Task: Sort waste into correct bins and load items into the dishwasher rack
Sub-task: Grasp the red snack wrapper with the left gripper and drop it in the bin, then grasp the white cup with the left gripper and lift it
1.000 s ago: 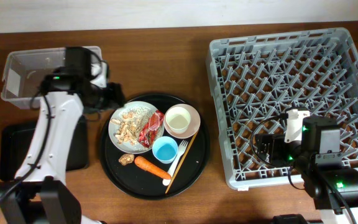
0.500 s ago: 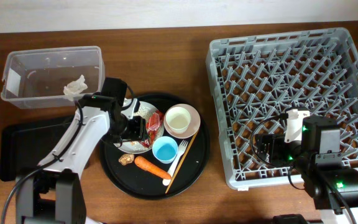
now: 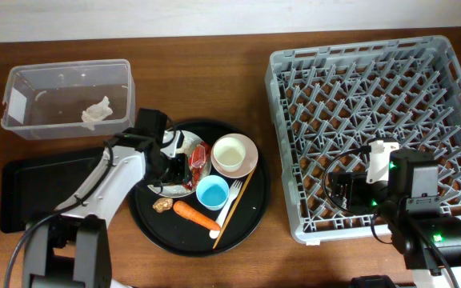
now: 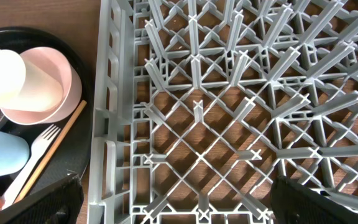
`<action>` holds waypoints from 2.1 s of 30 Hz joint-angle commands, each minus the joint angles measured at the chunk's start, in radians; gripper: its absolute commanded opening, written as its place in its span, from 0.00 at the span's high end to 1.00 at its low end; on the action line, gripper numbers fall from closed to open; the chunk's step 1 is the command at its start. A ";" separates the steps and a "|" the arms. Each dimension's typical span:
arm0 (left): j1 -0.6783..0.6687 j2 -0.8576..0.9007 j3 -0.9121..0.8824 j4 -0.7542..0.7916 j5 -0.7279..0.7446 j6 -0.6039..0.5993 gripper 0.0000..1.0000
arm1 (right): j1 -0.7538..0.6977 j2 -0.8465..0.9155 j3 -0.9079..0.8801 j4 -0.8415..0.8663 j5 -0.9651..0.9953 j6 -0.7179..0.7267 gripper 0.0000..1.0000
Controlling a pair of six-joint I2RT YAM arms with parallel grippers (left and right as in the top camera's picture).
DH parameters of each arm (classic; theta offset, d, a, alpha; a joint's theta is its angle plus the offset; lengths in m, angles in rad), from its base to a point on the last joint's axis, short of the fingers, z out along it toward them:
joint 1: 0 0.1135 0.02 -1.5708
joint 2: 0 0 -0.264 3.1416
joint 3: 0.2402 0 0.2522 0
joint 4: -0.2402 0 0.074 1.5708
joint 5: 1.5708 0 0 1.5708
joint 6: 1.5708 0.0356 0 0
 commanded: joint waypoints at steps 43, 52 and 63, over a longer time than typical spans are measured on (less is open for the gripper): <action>0.374 0.133 0.420 0.169 -0.283 0.067 0.34 | 0.005 -0.002 0.021 -0.004 -0.005 0.007 0.01; 0.289 0.038 0.520 0.043 0.003 0.075 0.47 | 0.005 -0.002 0.021 -0.004 -0.005 0.007 0.01; -0.143 0.155 0.499 -0.184 0.033 0.071 0.58 | 0.005 -0.002 0.021 -0.004 -0.005 0.007 0.01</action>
